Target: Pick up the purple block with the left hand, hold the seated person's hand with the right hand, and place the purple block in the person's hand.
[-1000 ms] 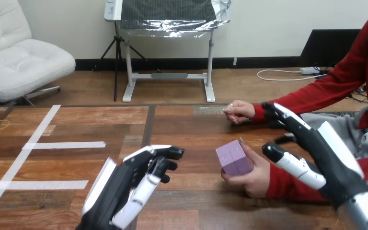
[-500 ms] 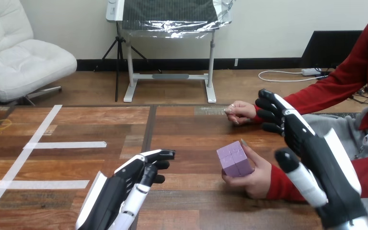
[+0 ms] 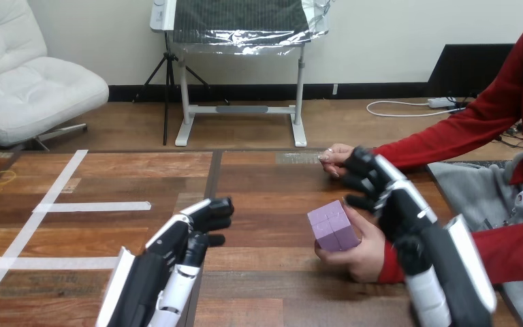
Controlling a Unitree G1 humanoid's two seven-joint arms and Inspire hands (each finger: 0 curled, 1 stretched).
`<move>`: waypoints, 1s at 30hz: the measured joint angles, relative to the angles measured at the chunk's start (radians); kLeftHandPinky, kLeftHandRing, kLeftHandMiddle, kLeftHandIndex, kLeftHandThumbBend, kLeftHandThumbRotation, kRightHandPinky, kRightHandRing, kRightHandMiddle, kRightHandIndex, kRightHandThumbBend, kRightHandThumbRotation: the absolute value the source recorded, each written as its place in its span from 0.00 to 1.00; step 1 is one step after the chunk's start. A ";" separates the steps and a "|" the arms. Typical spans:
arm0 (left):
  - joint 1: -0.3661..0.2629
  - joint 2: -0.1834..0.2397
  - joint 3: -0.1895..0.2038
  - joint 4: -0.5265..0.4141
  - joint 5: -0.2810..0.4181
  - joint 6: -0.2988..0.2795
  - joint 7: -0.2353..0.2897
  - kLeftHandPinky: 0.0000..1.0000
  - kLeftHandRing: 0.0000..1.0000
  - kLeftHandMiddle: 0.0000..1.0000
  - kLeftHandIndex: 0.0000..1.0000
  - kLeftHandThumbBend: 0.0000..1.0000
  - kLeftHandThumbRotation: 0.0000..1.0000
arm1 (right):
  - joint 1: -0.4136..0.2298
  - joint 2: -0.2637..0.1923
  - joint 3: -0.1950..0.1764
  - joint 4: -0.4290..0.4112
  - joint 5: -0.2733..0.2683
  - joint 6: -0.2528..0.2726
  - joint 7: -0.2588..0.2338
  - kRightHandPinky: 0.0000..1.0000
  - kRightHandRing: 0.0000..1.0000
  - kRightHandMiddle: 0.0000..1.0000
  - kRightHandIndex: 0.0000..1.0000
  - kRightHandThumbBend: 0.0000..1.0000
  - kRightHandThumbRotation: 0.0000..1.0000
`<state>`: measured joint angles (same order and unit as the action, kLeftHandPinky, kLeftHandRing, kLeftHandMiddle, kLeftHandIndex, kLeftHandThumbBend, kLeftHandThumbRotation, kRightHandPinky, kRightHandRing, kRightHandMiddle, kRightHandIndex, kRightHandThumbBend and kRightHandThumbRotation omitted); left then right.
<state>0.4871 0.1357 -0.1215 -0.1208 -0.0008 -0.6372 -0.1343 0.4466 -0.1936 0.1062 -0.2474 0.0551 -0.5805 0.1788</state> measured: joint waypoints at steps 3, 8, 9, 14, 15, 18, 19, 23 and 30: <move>0.001 -0.006 0.000 0.000 -0.014 -0.012 0.001 0.75 0.81 0.82 0.81 0.42 0.86 | 0.001 0.010 0.019 0.027 0.014 -0.030 0.019 0.90 0.88 0.90 0.90 0.78 1.00; 0.002 -0.007 -0.001 -0.002 -0.032 -0.021 0.013 0.76 0.82 0.85 0.86 0.41 0.84 | 0.002 0.020 0.045 0.065 0.046 -0.052 0.054 0.94 0.90 0.90 0.91 0.78 1.00; 0.002 -0.008 0.000 -0.003 -0.030 -0.024 0.018 0.77 0.83 0.86 0.88 0.40 0.85 | 0.002 0.021 0.050 0.073 0.052 -0.052 0.062 0.96 0.90 0.91 0.92 0.78 1.00; 0.002 -0.008 0.004 -0.003 -0.009 -0.048 0.045 0.82 0.86 0.89 0.91 0.40 0.89 | 0.006 0.030 0.070 0.105 0.070 -0.052 0.091 0.98 0.92 0.92 0.92 0.78 1.00; 0.002 -0.008 0.005 -0.003 -0.003 -0.054 0.051 0.83 0.87 0.90 0.91 0.40 0.90 | 0.008 0.032 0.074 0.110 0.073 -0.052 0.096 0.98 0.92 0.92 0.92 0.78 1.00; 0.003 -0.008 0.005 -0.008 0.008 -0.062 0.063 0.88 0.90 0.92 0.93 0.40 0.93 | 0.016 0.035 0.086 0.123 0.080 -0.052 0.112 0.99 0.93 0.92 0.92 0.77 1.00; 0.003 -0.008 0.005 -0.010 0.011 -0.062 0.066 0.89 0.91 0.92 0.93 0.40 0.93 | 0.018 0.035 0.090 0.127 0.083 -0.052 0.116 0.99 0.93 0.93 0.92 0.77 1.00; 0.003 -0.008 0.002 -0.020 0.018 -0.063 0.074 0.93 0.93 0.92 0.93 0.41 0.93 | 0.026 0.036 0.103 0.140 0.091 -0.052 0.137 1.00 0.94 0.93 0.93 0.75 1.00; 0.006 -0.007 -0.008 -0.051 0.012 -0.050 0.080 0.94 0.94 0.93 0.94 0.41 0.87 | 0.033 0.036 0.117 0.144 0.104 -0.052 0.158 1.00 0.95 0.93 0.93 0.74 1.00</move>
<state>0.4930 0.1284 -0.1290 -0.1718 0.0115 -0.6869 -0.0547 0.4792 -0.1575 0.2231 -0.1032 0.1594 -0.6327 0.3368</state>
